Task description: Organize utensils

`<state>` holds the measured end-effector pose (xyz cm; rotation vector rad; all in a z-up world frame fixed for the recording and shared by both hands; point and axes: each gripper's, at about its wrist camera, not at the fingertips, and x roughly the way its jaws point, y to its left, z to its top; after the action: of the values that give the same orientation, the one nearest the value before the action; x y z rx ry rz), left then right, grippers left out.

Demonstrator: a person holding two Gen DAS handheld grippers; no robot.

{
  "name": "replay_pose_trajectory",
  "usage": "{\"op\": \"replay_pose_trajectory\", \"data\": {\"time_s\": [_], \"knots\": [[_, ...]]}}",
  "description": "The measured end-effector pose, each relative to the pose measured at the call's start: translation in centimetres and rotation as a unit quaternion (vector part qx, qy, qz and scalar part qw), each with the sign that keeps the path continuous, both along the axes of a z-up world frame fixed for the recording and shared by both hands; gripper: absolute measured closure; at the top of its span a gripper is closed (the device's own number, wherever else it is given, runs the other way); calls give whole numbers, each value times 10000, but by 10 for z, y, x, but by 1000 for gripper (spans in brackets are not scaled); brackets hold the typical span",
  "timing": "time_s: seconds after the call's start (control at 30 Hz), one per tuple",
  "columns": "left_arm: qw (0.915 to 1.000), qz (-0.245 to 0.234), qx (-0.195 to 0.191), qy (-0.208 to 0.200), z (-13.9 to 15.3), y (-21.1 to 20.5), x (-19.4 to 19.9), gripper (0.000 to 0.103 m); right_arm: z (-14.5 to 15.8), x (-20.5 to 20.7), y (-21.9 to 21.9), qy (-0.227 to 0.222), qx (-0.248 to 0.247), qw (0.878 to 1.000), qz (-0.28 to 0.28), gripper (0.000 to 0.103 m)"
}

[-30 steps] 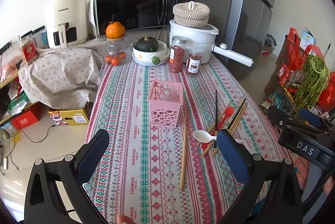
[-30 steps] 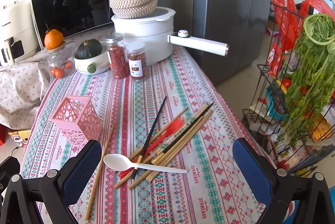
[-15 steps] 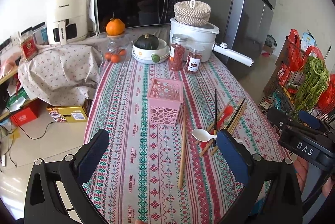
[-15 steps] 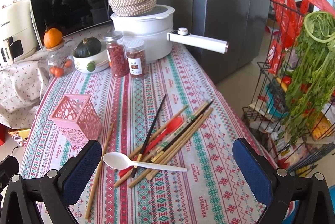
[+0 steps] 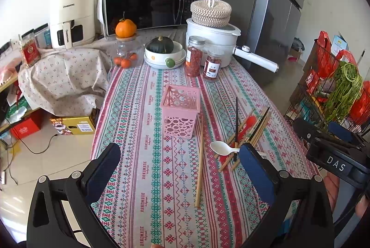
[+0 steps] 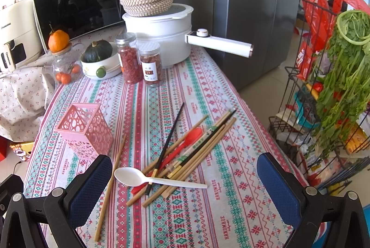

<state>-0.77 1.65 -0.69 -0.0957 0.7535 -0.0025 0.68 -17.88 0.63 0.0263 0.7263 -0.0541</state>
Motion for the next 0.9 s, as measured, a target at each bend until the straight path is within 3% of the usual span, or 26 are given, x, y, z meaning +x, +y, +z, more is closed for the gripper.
{"op": "replay_pose_trajectory", "data": {"time_s": [0.9], "knots": [[10000,-22,84,-16,5,1,1,0,1,-1,3,-21,-5,10000,43,0]]}}
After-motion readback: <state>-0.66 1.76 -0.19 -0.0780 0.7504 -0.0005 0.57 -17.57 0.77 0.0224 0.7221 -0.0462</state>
